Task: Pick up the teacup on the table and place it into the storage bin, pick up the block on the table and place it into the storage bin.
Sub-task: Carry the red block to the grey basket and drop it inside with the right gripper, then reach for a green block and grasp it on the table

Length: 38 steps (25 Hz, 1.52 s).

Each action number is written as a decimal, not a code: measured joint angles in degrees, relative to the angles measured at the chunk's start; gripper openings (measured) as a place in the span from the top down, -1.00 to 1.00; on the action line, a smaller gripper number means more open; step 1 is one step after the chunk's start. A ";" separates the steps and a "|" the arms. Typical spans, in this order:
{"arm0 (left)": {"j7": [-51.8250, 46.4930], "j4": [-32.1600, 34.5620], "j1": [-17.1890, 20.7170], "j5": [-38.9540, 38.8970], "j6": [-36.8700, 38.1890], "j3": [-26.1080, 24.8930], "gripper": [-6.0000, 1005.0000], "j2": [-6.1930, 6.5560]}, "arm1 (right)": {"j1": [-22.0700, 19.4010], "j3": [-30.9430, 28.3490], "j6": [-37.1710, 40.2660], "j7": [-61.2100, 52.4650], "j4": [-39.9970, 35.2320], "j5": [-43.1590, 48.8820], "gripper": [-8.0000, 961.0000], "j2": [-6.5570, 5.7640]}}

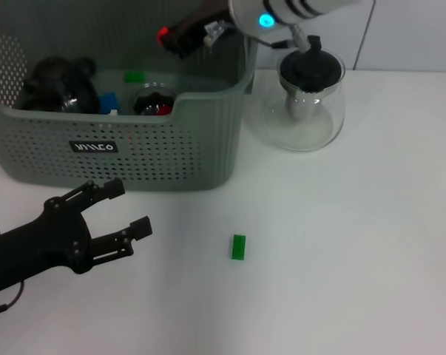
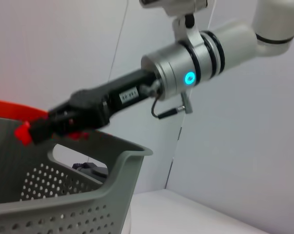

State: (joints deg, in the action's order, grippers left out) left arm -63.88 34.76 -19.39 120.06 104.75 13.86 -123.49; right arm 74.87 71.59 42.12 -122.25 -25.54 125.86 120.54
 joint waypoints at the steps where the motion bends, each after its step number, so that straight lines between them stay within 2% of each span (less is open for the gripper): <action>1: 0.00 -0.20 0.04 -0.13 -0.02 -0.03 -0.80 0.16 | 0.27 0.51 -0.30 0.00 0.51 0.30 0.75 0.09; 5: 0.10 -0.28 0.07 -0.25 -0.28 -0.06 -0.80 0.25 | 0.14 2.71 -0.67 -0.96 0.20 0.56 0.74 0.19; 8: 0.11 -0.32 0.15 -0.27 -0.68 -0.08 -0.80 0.24 | -3.32 2.16 0.66 -1.19 -4.94 -0.64 0.55 -0.07; 11: 0.13 -0.31 0.36 -0.27 -0.99 -0.08 -0.80 0.15 | -13.34 1.42 5.04 1.55 -19.41 -8.88 0.35 -0.14; 13: 0.17 -0.31 0.43 -0.23 -1.16 -0.09 -0.80 0.12 | -22.08 1.33 8.50 7.19 -30.13 -19.08 0.26 -0.19; 15: 0.21 -0.29 0.45 -0.02 -1.36 0.00 -0.80 0.14 | -31.81 1.02 13.75 16.62 -38.46 -34.62 0.17 -0.44; 16: 0.21 -0.17 0.47 0.22 -1.39 0.14 -0.80 0.19 | -36.48 0.44 17.14 20.99 -41.08 -40.97 0.12 -0.68; 18: 0.23 0.25 0.42 1.33 -0.75 0.93 -0.80 0.36 | -42.04 -1.74 24.33 24.75 -43.35 -48.86 0.03 -1.33; 21: 0.25 1.20 -0.07 4.44 2.30 2.62 -0.80 0.94 | -47.08 -6.80 36.88 23.68 -45.22 -53.65 -0.11 -2.86; 24: 0.09 2.12 -0.82 6.79 5.04 3.45 -0.80 1.34 | -49.46 -10.01 47.28 16.91 -47.42 -47.41 -0.30 -4.50; 26: -0.06 2.29 -0.93 6.93 5.16 3.22 -0.80 1.46 | -50.13 -11.17 50.95 12.67 -49.93 -38.37 -0.45 -4.52; 27: -0.10 2.33 -0.96 6.87 5.03 3.12 -0.80 1.49 | -50.36 -11.77 52.34 10.70 -51.51 -33.71 -0.53 -4.26; 31: -0.11 2.37 -0.93 6.52 4.55 2.54 -0.80 1.52 | -48.70 -11.94 55.72 3.29 -55.95 -15.80 -0.52 -3.14; 34: -0.13 2.39 -0.63 6.50 4.38 1.53 -0.80 1.52 | -44.16 -9.34 59.45 -1.28 -56.25 -4.14 -0.52 -2.40; 38: -0.15 2.38 -0.19 6.52 4.38 0.76 -0.80 1.48 | -38.17 -1.71 59.11 -3.98 -53.96 9.17 -0.52 -0.09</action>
State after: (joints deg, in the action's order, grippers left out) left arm -64.03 37.15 -19.58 126.57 109.13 14.62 -122.01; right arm 36.70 69.88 101.23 -126.24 -79.50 135.03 120.45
